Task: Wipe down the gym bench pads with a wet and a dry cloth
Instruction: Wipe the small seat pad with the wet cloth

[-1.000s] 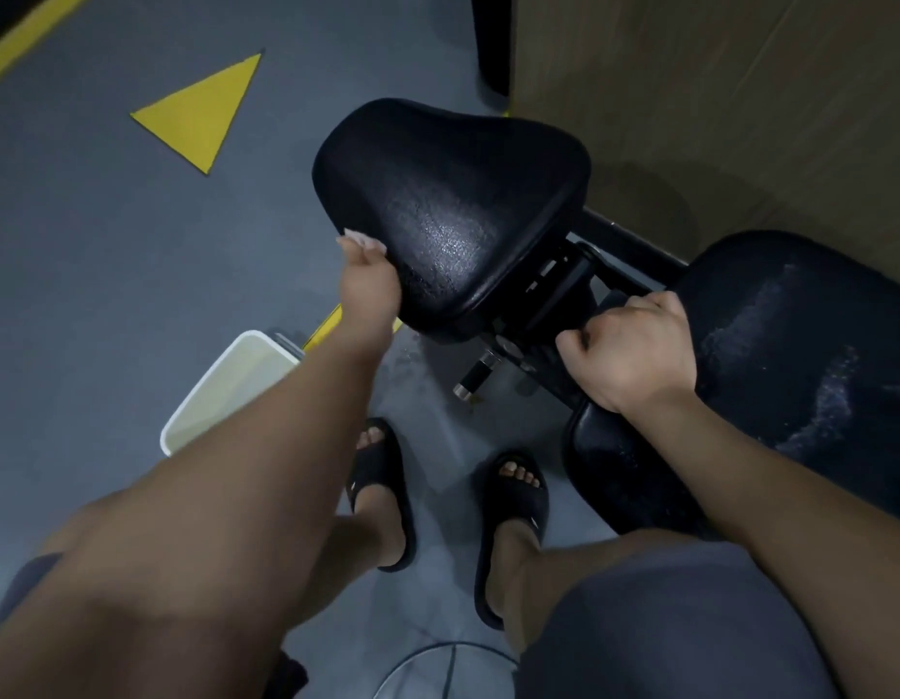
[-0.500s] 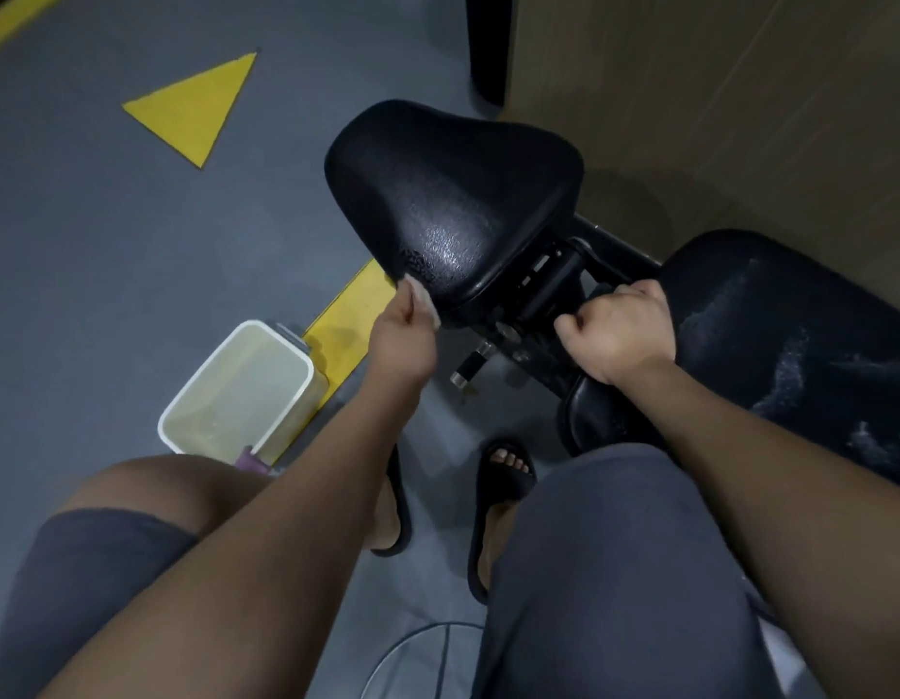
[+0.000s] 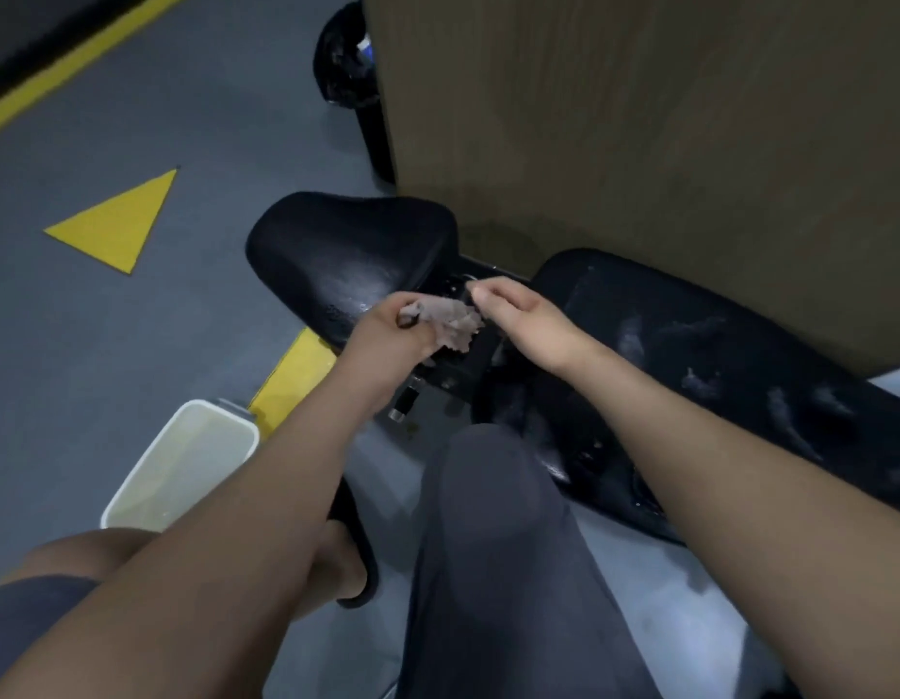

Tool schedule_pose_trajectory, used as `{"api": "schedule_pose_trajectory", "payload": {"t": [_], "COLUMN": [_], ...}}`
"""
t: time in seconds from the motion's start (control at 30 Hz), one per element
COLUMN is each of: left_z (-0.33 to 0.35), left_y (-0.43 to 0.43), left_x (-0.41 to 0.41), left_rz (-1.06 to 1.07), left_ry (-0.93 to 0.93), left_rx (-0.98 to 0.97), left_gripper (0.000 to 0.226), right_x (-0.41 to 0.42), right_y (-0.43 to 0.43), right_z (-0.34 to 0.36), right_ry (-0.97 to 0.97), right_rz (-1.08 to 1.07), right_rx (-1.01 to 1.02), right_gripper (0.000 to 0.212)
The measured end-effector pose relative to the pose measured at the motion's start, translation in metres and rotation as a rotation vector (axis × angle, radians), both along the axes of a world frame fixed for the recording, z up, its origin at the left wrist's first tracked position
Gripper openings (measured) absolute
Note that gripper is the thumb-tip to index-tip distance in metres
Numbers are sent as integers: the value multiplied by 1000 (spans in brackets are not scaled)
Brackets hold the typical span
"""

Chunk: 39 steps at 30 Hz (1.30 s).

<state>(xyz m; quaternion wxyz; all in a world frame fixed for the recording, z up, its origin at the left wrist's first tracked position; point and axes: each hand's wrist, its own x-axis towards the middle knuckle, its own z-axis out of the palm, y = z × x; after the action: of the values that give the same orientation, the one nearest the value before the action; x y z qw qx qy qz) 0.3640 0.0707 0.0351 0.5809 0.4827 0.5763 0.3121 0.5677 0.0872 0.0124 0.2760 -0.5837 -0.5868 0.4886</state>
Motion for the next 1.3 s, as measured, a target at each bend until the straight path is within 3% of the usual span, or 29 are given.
{"api": "schedule_pose_trajectory", "payload": {"t": [0.13,0.23,0.37,0.5,0.63,0.8,0.97,1.13,1.3], "left_z": [5,4,-1,-2,15,38,40,6,-75], "left_y": [7,9,9,4,-7,-47,-104,-148,-186], "left_x": [44,65,50,7,-46,-139,-236,-314,-377], "left_rz": [-22,-12,11,61,151,230,301,362,382], "left_ry": [-179,-43,234,377,526,683,820,889,814], "left_rx": [-14,-44,-49,-16,49,63,-58,-218,-370], "left_gripper": [25,32,29,21,12,12,14,30,28], "right_x": [24,47,80,80,45,-64,-213,-321,-407], "right_y": [-15,-18,-19,-20,-10,8,-14,-53,-87], "right_z": [-1,-3,-6,-6,7,40,53,5,-80], "right_ry": [64,30,-372,-747,-927,-735,-519,-451,-509], "right_rz": [-89,-245,-256,-178,-152,92,420,647,858], "right_rx": [40,-25,-130,-214,-28,105,181,111,35], "right_gripper": [9,13,17,44,40,32,10,18,19]}}
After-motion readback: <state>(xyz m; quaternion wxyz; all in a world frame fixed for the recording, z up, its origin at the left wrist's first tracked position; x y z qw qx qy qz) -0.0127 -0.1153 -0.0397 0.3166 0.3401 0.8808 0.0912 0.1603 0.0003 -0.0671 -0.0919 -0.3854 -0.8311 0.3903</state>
